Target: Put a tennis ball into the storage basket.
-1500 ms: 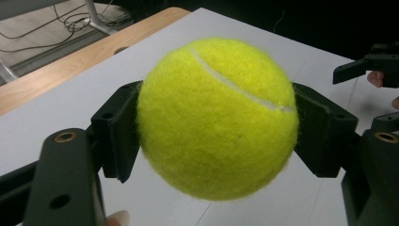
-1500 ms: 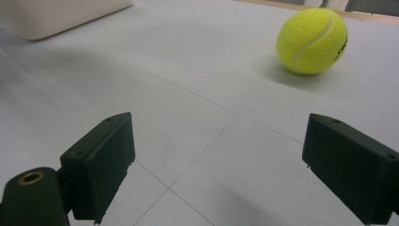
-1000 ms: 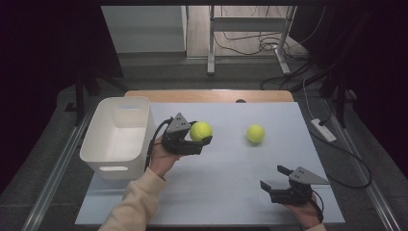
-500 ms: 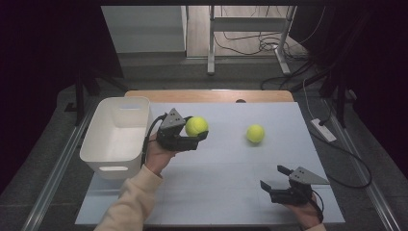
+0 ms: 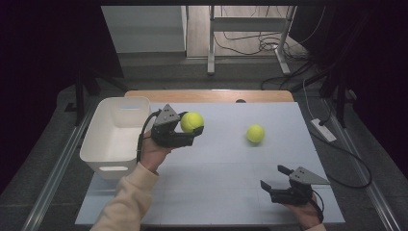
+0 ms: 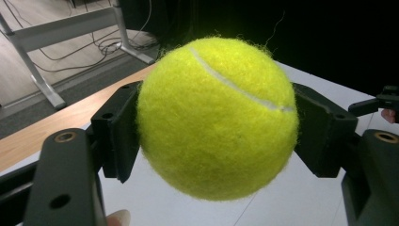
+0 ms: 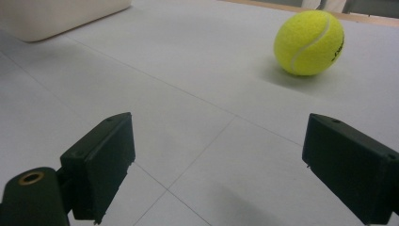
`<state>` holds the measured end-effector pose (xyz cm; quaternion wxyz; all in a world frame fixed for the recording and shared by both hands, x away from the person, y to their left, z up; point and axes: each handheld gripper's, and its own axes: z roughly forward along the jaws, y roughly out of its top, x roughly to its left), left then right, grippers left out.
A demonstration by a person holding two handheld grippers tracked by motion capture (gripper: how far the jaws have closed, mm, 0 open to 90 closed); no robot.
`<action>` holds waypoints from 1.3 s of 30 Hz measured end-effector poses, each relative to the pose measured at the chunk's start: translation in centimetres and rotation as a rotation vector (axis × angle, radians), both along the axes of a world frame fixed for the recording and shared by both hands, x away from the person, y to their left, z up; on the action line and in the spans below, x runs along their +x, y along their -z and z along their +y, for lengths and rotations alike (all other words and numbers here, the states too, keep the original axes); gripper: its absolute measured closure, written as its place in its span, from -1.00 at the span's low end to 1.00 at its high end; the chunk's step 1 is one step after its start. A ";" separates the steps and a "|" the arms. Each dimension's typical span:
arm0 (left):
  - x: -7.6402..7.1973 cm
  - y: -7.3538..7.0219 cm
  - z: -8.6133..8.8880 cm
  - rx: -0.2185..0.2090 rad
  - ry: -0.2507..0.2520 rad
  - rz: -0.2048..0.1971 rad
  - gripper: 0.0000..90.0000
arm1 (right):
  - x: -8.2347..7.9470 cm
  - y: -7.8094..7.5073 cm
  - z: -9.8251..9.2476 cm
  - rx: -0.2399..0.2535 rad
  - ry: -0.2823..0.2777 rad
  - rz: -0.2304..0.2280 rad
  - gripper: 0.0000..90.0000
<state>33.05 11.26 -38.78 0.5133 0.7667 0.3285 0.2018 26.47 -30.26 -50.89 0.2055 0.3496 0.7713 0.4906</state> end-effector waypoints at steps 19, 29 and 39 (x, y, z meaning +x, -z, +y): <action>-0.1 -1.0 2.0 -0.009 -0.047 -0.016 -0.40 | 0.0 0.0 0.0 0.000 0.004 -0.002 -0.78; -0.2 -1.4 3.2 -0.008 -0.076 -0.022 -0.40 | 0.0 0.0 0.0 -0.002 0.003 -0.002 -0.78; -0.2 -1.5 4.9 -0.005 -0.122 -0.024 -0.40 | 0.0 -0.1 0.0 -0.002 0.005 -0.005 -0.78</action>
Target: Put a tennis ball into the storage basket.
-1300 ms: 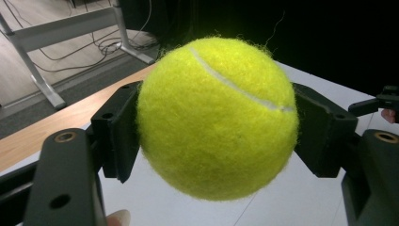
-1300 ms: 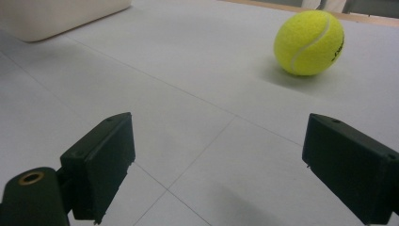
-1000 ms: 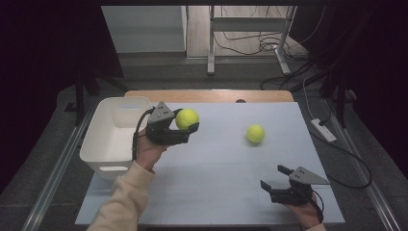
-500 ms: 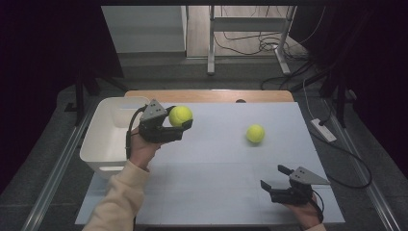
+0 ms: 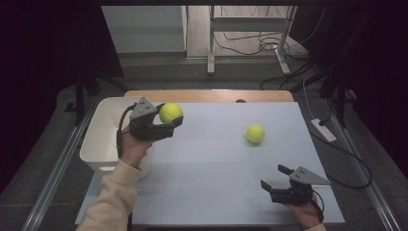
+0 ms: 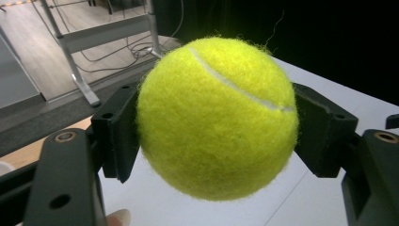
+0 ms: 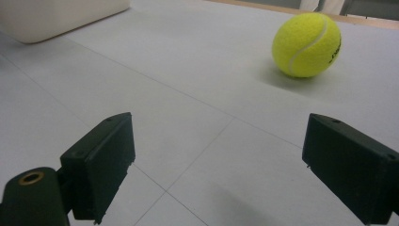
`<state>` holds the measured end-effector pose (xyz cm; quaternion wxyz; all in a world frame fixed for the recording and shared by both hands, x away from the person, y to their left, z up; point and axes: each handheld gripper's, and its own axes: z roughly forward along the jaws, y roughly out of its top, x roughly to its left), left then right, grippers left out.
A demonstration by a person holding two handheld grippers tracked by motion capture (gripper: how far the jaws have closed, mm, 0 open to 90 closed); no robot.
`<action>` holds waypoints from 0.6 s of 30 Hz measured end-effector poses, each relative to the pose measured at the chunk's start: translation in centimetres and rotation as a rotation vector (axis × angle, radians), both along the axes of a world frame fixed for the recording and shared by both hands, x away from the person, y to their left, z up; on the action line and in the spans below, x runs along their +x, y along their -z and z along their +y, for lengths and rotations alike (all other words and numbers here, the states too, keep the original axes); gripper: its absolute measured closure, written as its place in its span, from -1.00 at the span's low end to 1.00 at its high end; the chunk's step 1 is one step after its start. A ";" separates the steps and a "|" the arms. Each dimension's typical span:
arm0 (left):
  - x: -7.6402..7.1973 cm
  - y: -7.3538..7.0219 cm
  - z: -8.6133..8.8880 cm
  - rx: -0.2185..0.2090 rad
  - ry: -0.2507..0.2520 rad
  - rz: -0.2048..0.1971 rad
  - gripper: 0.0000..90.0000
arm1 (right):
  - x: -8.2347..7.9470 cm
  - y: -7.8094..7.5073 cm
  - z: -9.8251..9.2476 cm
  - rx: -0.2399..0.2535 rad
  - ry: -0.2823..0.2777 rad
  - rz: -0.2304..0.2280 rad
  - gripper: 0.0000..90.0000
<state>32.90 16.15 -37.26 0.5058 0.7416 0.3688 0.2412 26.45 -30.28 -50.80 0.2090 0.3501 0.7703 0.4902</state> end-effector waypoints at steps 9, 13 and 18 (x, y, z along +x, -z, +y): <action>0.4 -0.1 1.5 -0.002 -0.043 0.008 -0.40 | 0.0 0.0 0.0 0.003 0.001 0.000 -0.78; 0.5 -0.2 2.1 -0.008 -0.058 0.010 -0.40 | 0.0 0.0 0.0 0.003 0.001 0.000 -0.78; 0.6 -0.3 2.4 -0.005 -0.069 0.007 -0.40 | 0.0 0.0 0.0 0.002 0.001 -0.001 -0.78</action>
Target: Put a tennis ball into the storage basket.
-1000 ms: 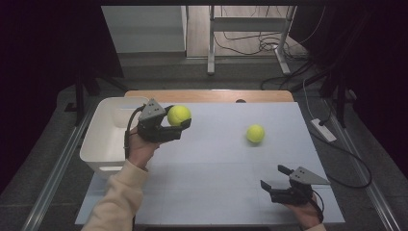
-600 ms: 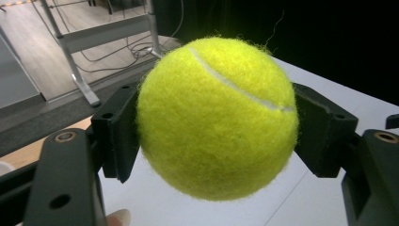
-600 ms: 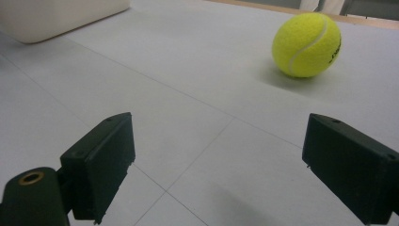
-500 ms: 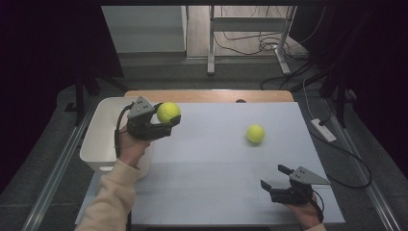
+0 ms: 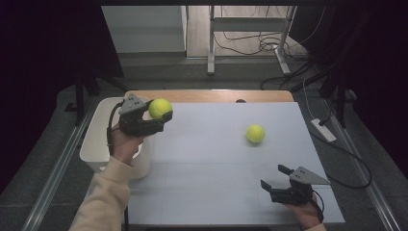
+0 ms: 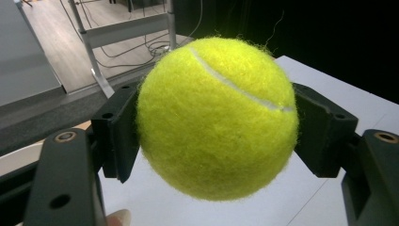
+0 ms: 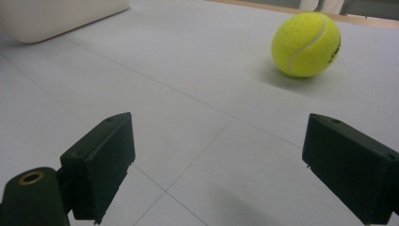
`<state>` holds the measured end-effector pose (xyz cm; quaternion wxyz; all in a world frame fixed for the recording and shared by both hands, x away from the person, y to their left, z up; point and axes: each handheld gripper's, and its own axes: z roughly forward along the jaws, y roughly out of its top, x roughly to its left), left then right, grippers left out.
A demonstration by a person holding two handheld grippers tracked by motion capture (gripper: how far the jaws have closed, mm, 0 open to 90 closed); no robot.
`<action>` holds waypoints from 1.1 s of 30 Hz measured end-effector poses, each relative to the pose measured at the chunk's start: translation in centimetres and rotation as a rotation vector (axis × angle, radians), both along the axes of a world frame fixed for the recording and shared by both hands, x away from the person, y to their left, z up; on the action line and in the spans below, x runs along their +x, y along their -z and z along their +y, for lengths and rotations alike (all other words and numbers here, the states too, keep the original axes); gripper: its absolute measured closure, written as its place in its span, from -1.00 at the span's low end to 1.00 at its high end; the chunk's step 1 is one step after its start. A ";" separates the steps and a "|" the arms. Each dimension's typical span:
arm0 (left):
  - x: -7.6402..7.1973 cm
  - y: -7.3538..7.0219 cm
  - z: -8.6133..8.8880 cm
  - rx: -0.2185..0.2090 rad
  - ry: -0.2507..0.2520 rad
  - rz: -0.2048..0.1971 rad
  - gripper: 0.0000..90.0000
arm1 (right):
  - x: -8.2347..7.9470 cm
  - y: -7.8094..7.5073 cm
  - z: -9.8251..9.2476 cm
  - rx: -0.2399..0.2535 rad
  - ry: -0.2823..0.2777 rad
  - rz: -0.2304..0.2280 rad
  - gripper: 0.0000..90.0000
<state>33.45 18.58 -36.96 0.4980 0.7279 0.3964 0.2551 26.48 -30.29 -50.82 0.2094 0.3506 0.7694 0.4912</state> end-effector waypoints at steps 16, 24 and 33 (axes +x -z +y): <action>0.5 -0.5 1.8 0.010 -0.052 0.001 -0.40 | 0.0 0.0 0.0 -0.002 0.000 0.000 -0.78; 1.0 -0.6 3.3 0.007 -0.094 0.014 -0.40 | 0.0 0.0 0.0 -0.006 0.003 0.000 -0.78; 1.8 -0.4 5.2 0.005 -0.153 0.037 -0.40 | 0.0 0.0 0.0 -0.006 0.007 0.001 -0.77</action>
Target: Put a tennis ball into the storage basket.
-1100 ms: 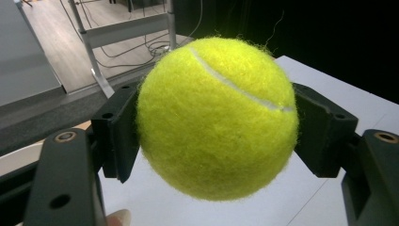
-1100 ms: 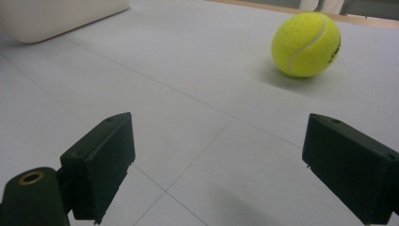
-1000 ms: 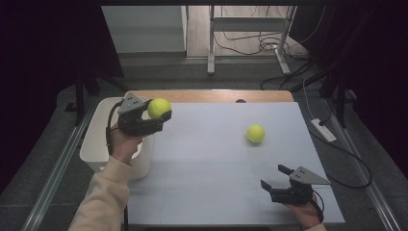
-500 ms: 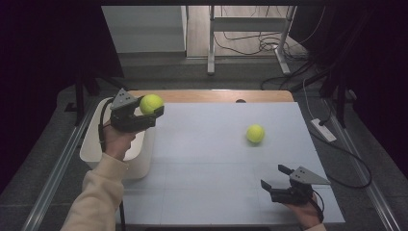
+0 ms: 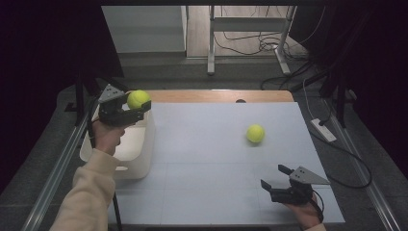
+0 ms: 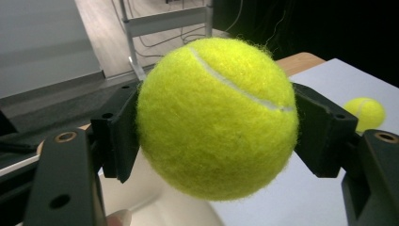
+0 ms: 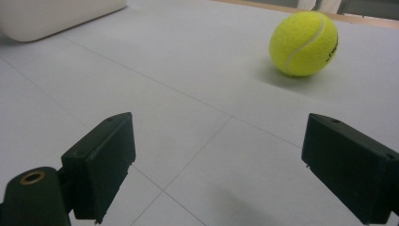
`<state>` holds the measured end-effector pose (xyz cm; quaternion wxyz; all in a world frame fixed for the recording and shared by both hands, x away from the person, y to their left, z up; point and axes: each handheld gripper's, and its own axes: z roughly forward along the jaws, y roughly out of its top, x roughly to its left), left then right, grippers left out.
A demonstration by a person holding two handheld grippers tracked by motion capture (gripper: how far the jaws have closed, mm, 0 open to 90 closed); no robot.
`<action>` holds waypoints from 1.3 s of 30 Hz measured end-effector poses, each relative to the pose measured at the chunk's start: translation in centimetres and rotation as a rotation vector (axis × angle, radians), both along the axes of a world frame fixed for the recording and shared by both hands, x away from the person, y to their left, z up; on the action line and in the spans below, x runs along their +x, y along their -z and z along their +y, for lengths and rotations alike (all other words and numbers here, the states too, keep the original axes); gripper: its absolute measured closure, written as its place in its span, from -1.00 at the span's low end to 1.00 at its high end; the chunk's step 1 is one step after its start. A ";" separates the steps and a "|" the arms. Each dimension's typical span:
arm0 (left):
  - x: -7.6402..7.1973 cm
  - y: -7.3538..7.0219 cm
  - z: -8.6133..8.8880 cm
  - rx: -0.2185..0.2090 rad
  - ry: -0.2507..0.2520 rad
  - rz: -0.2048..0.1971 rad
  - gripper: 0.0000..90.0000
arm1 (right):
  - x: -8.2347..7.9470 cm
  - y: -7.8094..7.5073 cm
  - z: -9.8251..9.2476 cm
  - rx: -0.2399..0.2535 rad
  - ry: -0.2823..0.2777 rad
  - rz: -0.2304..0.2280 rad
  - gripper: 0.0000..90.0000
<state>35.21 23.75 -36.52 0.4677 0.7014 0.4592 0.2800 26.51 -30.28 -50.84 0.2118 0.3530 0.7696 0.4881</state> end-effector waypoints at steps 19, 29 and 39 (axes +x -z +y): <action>1.1 0.1 1.6 0.029 -0.059 0.026 -0.40 | 0.0 0.0 -0.1 -0.001 0.005 0.003 -0.77; 1.8 0.5 2.5 0.041 -0.095 0.053 -0.40 | 0.0 0.0 -0.1 -0.004 0.006 0.001 -0.77; 2.3 1.1 3.8 0.043 -0.138 0.083 -0.40 | 0.0 0.0 -0.1 -0.002 0.005 0.001 -0.77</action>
